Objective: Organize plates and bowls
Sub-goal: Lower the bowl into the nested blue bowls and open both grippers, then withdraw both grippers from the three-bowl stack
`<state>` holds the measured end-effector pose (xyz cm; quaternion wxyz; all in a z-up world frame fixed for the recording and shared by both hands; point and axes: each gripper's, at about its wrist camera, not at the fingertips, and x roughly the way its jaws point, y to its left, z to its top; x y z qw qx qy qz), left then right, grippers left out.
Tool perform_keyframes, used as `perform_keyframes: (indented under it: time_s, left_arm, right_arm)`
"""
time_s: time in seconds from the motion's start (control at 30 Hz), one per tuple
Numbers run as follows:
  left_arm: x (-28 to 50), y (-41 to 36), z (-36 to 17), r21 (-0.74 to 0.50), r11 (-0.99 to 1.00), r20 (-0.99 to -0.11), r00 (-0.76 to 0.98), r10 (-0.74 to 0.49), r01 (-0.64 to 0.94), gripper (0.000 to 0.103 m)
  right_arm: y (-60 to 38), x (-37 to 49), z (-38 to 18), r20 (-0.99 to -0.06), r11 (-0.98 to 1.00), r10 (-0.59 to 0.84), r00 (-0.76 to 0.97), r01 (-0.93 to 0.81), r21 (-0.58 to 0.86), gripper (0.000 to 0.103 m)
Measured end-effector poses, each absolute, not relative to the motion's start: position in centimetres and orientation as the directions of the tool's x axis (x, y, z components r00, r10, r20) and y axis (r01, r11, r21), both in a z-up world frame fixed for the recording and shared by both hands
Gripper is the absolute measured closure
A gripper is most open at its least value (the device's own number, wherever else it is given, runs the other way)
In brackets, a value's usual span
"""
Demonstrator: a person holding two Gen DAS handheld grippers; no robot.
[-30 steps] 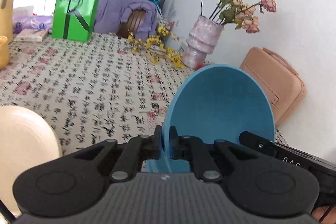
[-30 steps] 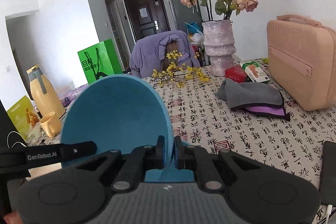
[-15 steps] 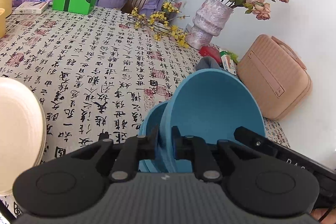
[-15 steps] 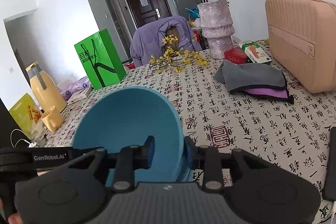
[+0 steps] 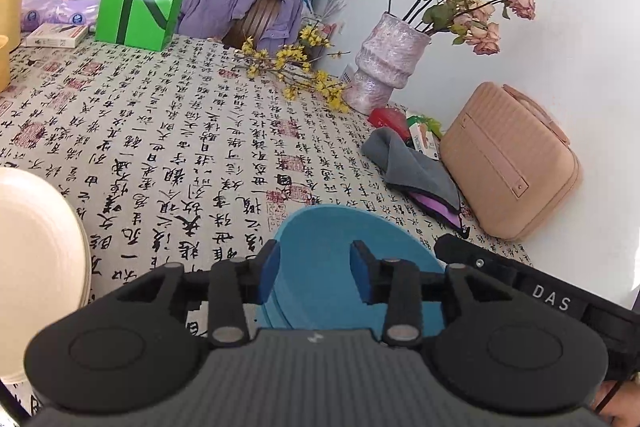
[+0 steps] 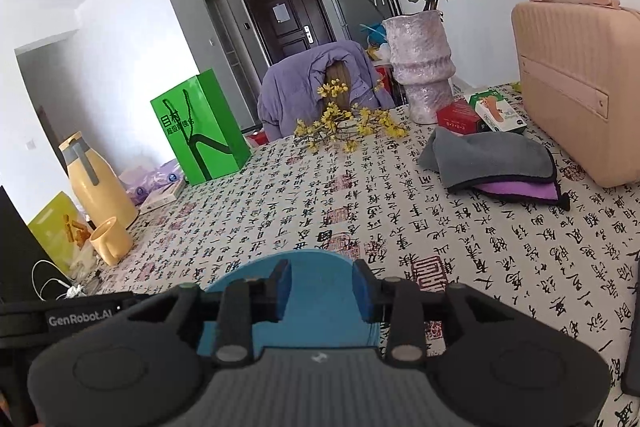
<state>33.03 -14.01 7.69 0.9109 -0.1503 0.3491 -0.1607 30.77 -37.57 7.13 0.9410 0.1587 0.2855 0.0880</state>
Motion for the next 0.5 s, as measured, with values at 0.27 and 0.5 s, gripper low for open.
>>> perform_keyframes:
  time_s: [0.27, 0.5]
  left_arm:
    - [31.2, -14.0, 8.2, -0.317, 0.92, -0.556, 0.74, -0.378, 0.231, 0.052]
    - [25.9, -13.0, 9.0, -0.188, 0.945, -0.465, 0.823, -0.327, 0.269, 0.026]
  right_arm:
    - [-36.3, 29.5, 8.0, -0.477, 0.954, 0.23, 0.848, -0.1, 0.281, 0.064]
    - [-35.0, 26.2, 8.7, -0.427, 0.971, 0.211, 0.879, -0.14, 0.192, 0.039]
